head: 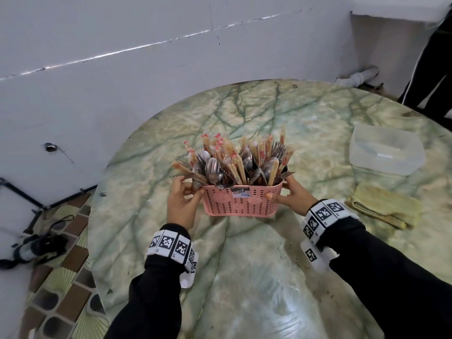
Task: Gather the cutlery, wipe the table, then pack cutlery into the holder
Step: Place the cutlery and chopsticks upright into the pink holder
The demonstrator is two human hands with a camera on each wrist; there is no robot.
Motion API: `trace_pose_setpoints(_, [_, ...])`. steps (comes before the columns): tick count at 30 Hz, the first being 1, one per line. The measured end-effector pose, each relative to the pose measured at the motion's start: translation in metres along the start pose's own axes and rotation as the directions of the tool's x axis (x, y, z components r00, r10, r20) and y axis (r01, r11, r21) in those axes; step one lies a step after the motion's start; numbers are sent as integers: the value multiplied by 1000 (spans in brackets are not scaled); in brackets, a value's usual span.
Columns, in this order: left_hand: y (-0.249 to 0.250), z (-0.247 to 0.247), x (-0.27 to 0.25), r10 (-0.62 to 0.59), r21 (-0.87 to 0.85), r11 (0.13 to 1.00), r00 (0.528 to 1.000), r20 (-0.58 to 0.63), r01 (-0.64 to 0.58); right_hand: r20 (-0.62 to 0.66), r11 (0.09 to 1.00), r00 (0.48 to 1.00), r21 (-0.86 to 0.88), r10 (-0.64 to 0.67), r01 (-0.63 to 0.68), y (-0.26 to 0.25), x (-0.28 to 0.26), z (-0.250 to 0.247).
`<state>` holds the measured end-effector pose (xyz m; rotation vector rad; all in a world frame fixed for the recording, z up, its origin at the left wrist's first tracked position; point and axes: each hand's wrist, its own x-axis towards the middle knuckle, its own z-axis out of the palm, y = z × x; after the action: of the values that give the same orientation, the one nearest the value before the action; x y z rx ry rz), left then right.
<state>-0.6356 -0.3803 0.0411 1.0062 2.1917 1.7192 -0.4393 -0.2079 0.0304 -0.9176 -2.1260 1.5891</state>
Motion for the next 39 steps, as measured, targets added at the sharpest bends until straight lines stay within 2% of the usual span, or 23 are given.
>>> trace_pose_setpoints(6, [8,-16,3,29,30,999,997,-77,-27,-3,1000,1000,11,17,-17,-2,-1,1])
trace_pose_setpoints(9, [21,-21,7,32,-39,998,982,-186,-40,-4,1000,1000,7,26,-26,-3,-1,1])
trace_pose_setpoints(13, [44,-30,13,125,-78,984,934,-334,-159,0,1000,1000,6,22,-22,-3,-2,1])
trace_pose_setpoints(15, [59,-35,12,118,-159,963,872,-475,-217,-1,1000,1000,1,19,-19,-3,-2,1])
trace_pose_setpoints(17, [76,-40,9,116,-228,922,787,-605,-311,-2,1000,1000,10,19,-19,-3,-2,1])
trace_pose_setpoints(19, [100,-47,2,188,-199,875,688,-701,-441,-4,1000,1000,6,16,-16,-3,-2,1])
trace_pose_setpoints(22, [132,-57,-12,346,-124,736,528,-776,-665,-9,1000,1000,-4,18,-18,-2,0,1])
trace_pose_setpoints(23, [142,-57,-17,345,-117,722,501,-793,-682,-7,1000,1000,-4,21,-21,-2,0,1])
trace_pose_setpoints(25, [158,-51,-26,375,-149,701,539,-755,-697,-2,1000,1000,-3,25,-25,-2,-1,1])
trace_pose_setpoints(26, [165,-44,-30,422,-169,682,572,-704,-712,-1,1000,1000,-2,26,-26,-2,-1,1])
trace_pose_setpoints(28, [170,-22,-34,471,-277,690,706,-528,-668,-1,1000,1000,1,27,-27,-2,-1,1])
trace_pose_setpoints(30, [160,2,-32,408,-323,796,848,-339,-512,-1,1000,1000,-1,26,-26,-3,-2,0])
trace_pose_setpoints(31, [152,12,-31,365,-318,844,897,-250,-432,-4,1000,1000,-3,26,-26,-3,-2,0])
trace_pose_setpoints(32, [143,21,-30,341,-292,878,923,-177,-380,-8,1000,1000,-4,26,-26,-3,-2,0])
trace_pose_setpoints(35, [120,36,-23,338,-212,913,937,-91,-350,-11,1000,1000,-6,27,-28,-3,-2,0])
trace_pose_setpoints(39, [101,47,-14,357,-145,917,927,-119,-372,-11,1000,1000,-3,29,-29,-1,0,0])
